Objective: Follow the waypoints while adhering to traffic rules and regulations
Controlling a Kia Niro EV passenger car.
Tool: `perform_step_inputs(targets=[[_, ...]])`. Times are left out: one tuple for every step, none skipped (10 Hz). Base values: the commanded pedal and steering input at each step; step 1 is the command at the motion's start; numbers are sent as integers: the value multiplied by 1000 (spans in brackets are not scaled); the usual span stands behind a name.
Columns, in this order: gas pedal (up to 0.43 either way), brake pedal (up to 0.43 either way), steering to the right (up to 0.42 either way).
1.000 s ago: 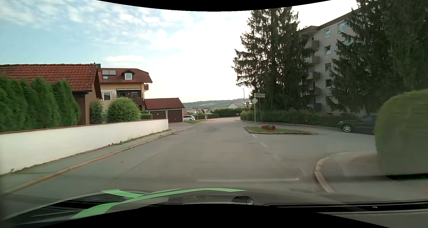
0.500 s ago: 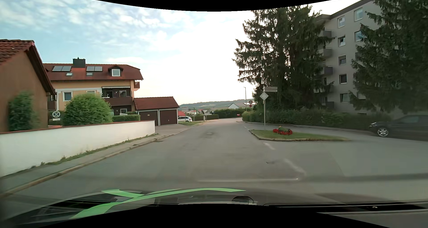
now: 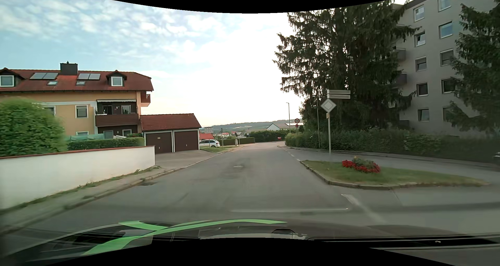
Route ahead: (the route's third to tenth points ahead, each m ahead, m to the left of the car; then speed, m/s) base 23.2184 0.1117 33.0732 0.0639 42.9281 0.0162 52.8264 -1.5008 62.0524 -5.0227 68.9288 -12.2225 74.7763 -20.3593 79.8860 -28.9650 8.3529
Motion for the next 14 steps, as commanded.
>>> perform_step_inputs(targets=[[79,0,0],[79,0,0],[79,0,0],[79,0,0],[79,0,0],[67,0,-1],[67,0,0],[39,0,-1],[20,0,0],[0,0,0],[8,0,0],[59,0,-1],[79,0,-1],[98,0,-1]])
